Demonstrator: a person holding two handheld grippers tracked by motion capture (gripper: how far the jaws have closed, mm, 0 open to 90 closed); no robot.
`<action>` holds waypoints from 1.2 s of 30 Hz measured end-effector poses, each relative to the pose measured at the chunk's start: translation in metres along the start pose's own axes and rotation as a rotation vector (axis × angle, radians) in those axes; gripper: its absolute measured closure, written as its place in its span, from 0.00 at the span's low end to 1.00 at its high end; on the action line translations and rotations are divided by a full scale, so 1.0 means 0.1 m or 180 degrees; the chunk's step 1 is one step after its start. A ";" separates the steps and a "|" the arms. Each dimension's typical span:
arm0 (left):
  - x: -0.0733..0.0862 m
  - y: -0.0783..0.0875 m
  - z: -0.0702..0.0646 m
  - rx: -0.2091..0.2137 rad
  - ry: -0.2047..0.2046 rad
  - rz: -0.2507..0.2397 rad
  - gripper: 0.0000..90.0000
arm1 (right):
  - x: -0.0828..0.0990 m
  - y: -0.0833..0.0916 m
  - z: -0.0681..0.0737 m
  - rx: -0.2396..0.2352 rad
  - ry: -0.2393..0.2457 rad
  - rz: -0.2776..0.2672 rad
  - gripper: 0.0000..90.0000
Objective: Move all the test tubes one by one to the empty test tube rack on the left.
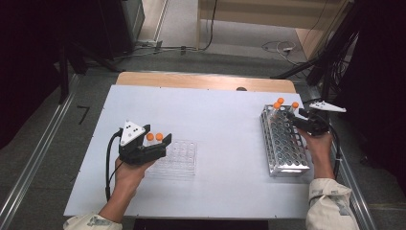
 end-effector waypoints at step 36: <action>0.00 0.00 -0.01 0.0011 -0.0013 0.0008 0.23 | -0.04 -0.04 0.01 -0.0071 -0.0026 -0.0191 0.79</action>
Point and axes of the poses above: each handheld gripper's, and its own axes: y roughly backward along the jaws, x roughly out of its underside, z roughly to its left, the point moved 4 cm from there along -y, roughly forward along the jaws
